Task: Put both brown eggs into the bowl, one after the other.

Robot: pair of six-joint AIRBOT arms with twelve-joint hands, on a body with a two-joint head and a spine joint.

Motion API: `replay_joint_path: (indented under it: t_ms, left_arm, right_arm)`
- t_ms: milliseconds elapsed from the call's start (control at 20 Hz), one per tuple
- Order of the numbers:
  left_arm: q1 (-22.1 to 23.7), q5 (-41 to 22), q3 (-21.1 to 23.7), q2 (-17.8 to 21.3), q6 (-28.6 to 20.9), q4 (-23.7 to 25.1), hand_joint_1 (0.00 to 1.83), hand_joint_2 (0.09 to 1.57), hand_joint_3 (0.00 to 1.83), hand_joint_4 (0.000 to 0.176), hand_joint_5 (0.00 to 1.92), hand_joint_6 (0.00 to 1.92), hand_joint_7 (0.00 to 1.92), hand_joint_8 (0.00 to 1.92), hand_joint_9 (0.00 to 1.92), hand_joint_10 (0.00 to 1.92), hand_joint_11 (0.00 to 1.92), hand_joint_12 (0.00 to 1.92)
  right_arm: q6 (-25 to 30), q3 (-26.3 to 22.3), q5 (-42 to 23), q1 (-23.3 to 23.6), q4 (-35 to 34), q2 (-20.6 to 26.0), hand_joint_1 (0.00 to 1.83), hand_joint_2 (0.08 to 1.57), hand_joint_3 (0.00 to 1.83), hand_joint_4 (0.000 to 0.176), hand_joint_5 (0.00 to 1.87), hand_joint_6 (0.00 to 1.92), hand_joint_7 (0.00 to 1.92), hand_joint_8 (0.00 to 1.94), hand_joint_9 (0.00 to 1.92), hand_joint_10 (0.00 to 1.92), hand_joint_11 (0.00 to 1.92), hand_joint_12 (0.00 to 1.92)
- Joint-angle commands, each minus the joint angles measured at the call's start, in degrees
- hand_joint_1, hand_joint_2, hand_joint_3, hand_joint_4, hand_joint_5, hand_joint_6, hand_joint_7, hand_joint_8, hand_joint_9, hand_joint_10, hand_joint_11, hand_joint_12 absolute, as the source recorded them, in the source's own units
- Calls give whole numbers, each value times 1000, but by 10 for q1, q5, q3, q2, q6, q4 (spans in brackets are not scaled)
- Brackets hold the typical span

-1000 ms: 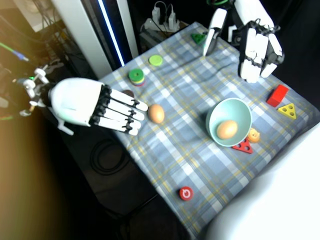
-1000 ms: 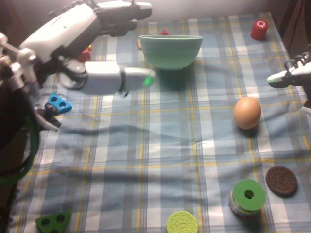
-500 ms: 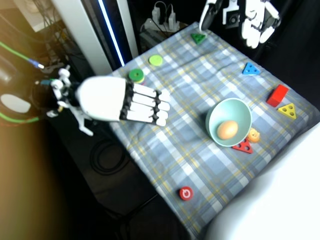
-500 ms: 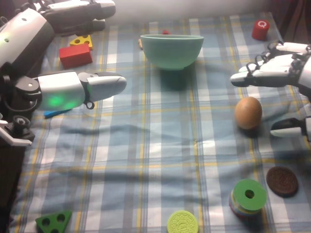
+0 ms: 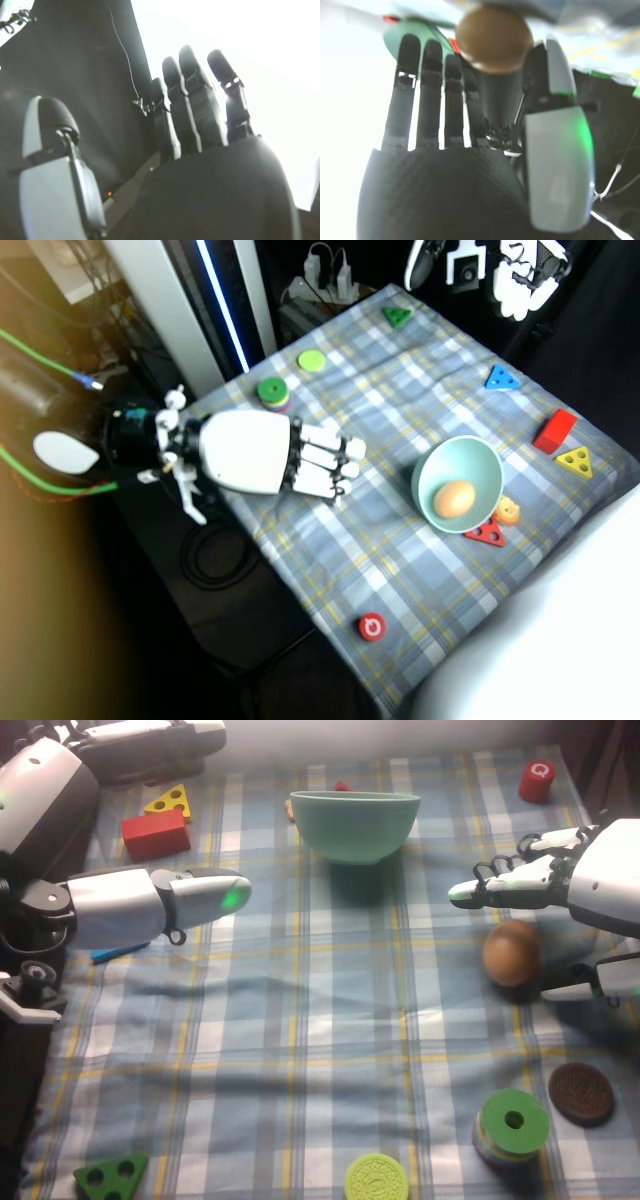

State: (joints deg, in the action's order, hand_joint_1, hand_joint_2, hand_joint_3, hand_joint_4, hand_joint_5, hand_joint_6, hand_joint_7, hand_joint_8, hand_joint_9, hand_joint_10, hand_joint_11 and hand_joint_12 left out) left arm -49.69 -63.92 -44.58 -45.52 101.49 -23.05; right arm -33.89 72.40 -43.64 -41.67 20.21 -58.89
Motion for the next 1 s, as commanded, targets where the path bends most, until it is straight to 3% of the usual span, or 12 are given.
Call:
replay_joint_path:
  t_ms: [0,50,100,150,300,400,500,600,750,800,900,950]
  left_arm:
    - [4,-70,-2,3,-5,16,804,893,4,61,534,2,636,4,609,20,0,1370]
    - [4,-70,-2,2,-5,17,802,894,2,60,534,1,633,2,602,16,0,1338]
    - [4,-71,-2,2,-5,17,793,899,2,64,534,0,635,2,608,19,0,1354]
    - [4,-71,-2,2,-5,17,792,897,1,66,532,0,633,1,606,18,0,1356]
    - [4,-72,-2,2,-5,17,792,896,0,78,516,0,628,0,593,12,0,1340]
    - [4,-71,-2,2,-5,16,798,891,0,74,522,1,631,2,612,21,0,1421]
    - [5,-70,-3,1,-5,16,802,888,0,68,534,3,633,1,608,19,0,1397]
    - [5,-69,-4,0,-5,15,796,888,0,83,534,1,632,1,596,13,0,1309]
    - [6,-69,-4,0,-5,14,798,888,1,82,523,0,637,2,605,17,0,1363]
    - [6,-68,-4,-1,-5,13,803,890,1,76,520,0,636,1,610,19,0,1382]
    - [6,-67,-4,-1,-5,13,795,894,2,75,525,2,637,1,607,17,0,1384]
    - [6,-67,-4,-1,-5,12,786,899,4,79,519,0,637,1,606,17,0,1379]
  right_arm:
    - [2,2,-53,8,-13,-1,1111,998,0,49,320,1,498,0,582,0,260,962]
    - [2,3,-51,9,-12,-2,1103,1006,3,56,333,4,488,0,578,3,254,944]
    - [2,5,-48,9,-11,-6,1134,1005,1,70,355,3,567,9,838,128,495,1217]
    - [2,5,-48,9,-11,-7,1170,1001,0,56,372,6,599,14,915,166,564,1278]
    - [2,5,-48,11,-7,-11,1279,975,0,3,479,3,551,2,719,17,464,921]
    - [2,5,-48,13,-3,-13,1294,975,0,0,562,13,597,8,677,6,405,794]
    - [2,5,-45,15,0,-16,1301,978,0,0,634,3,685,4,819,22,503,903]
    - [2,6,-43,16,2,-19,1292,994,1,0,734,3,787,8,903,32,512,1087]
    - [4,6,-43,16,5,-21,1305,994,0,0,885,6,930,10,1019,43,624,988]
    - [4,6,-43,16,5,-21,1252,1079,0,0,977,675,1029,773,1111,91,755,1060]
    - [5,5,-43,16,6,-21,1229,1132,5,0,926,911,958,1181,986,871,834,1359]
    - [5,5,-43,16,6,-21,1248,1121,4,0,1024,747,935,1266,975,1110,897,1406]
